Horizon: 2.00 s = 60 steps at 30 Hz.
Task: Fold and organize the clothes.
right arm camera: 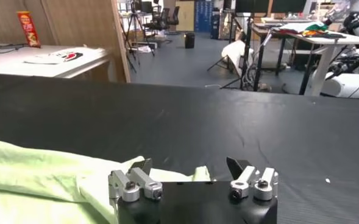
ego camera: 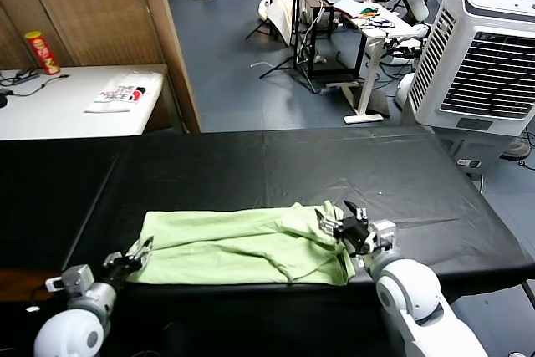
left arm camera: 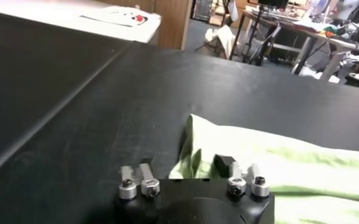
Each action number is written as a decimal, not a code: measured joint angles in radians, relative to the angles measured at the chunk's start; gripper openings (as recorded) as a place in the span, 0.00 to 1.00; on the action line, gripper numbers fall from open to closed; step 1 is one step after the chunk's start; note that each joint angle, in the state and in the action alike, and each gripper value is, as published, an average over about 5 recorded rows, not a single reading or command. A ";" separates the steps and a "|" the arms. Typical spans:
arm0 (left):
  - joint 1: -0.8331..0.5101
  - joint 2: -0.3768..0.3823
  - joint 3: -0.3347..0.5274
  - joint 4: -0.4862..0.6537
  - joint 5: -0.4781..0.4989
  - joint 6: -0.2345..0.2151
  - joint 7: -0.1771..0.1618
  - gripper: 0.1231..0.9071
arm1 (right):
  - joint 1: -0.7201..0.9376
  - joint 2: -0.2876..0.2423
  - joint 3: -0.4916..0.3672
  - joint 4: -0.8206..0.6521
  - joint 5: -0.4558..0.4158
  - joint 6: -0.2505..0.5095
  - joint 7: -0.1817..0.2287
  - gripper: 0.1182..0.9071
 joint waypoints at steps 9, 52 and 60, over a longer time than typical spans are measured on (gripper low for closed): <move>0.001 -0.017 0.002 0.009 0.001 -0.002 0.014 0.20 | 0.001 0.003 -0.004 -0.004 -0.003 0.000 -0.003 0.86; -0.029 -0.038 -0.069 -0.180 -0.012 0.140 -0.095 0.05 | -0.099 0.057 0.066 0.022 -0.139 0.057 -0.010 0.86; -0.071 -0.189 0.100 -0.250 -0.068 0.165 -0.167 0.05 | -0.138 0.079 0.095 0.033 -0.174 0.065 -0.012 0.86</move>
